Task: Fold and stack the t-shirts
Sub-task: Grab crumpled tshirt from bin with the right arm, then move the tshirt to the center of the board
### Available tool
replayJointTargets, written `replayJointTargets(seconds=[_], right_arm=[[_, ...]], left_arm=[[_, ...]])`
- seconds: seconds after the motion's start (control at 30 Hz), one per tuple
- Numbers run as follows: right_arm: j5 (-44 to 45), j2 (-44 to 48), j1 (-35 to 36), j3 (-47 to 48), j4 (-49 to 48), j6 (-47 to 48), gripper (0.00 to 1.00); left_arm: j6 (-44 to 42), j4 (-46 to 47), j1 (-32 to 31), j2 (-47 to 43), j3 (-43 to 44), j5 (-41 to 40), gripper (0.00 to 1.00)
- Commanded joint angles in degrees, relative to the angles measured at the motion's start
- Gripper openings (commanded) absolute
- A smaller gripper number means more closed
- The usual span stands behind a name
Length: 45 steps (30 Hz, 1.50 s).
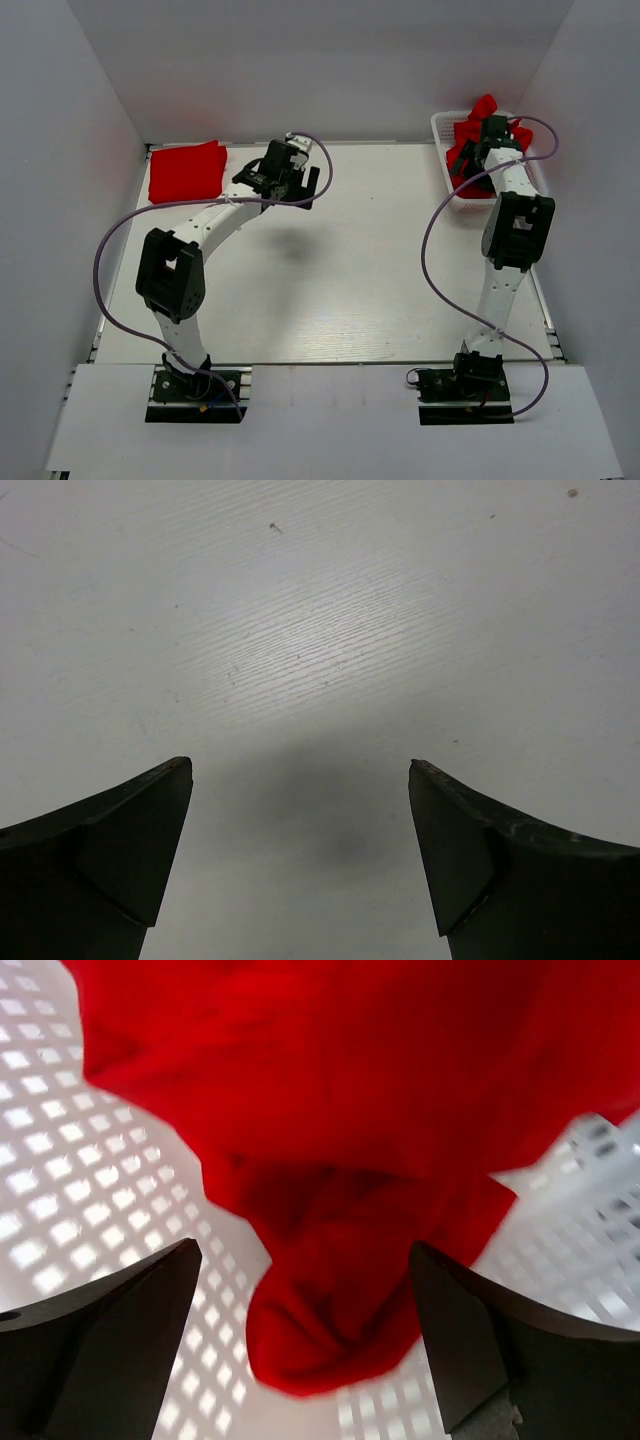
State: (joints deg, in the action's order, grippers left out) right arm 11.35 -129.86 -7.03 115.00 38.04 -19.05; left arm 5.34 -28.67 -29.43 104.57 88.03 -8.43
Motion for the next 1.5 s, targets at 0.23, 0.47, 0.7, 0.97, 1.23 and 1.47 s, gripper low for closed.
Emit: replayJointTargets(seconds=[0.23,0.47,0.7,0.97,1.23,1.47], right_arm=[[-2.2,-0.1,-0.4,-2.4,-22.4,-6.2,0.85],[2.3,2.2,-0.4,-2.6,-25.3,-6.8,0.00],[2.6,9.4,-0.3,-1.5,-23.0,1.7,0.00],[-5.0,20.2,-0.1,6.5,-17.5,12.0,0.00],[-29.1,26.6,1.4,14.6,-12.1,17.8,0.00],[-43.2,33.7,4.9,15.1,-23.3,10.9,0.00]], left_arm=[[0.0,-0.3,2.7,-0.9,2.1,7.7,0.99],[0.5,-0.8,3.8,0.8,4.0,10.2,0.99],[0.5,-0.8,4.4,0.8,5.7,12.7,0.99],[0.5,-2.0,4.9,-0.4,7.0,15.1,0.99],[4.4,-2.0,4.9,-9.7,0.6,11.4,0.99],[8.9,-0.5,4.9,-23.2,-8.7,6.2,0.99]])
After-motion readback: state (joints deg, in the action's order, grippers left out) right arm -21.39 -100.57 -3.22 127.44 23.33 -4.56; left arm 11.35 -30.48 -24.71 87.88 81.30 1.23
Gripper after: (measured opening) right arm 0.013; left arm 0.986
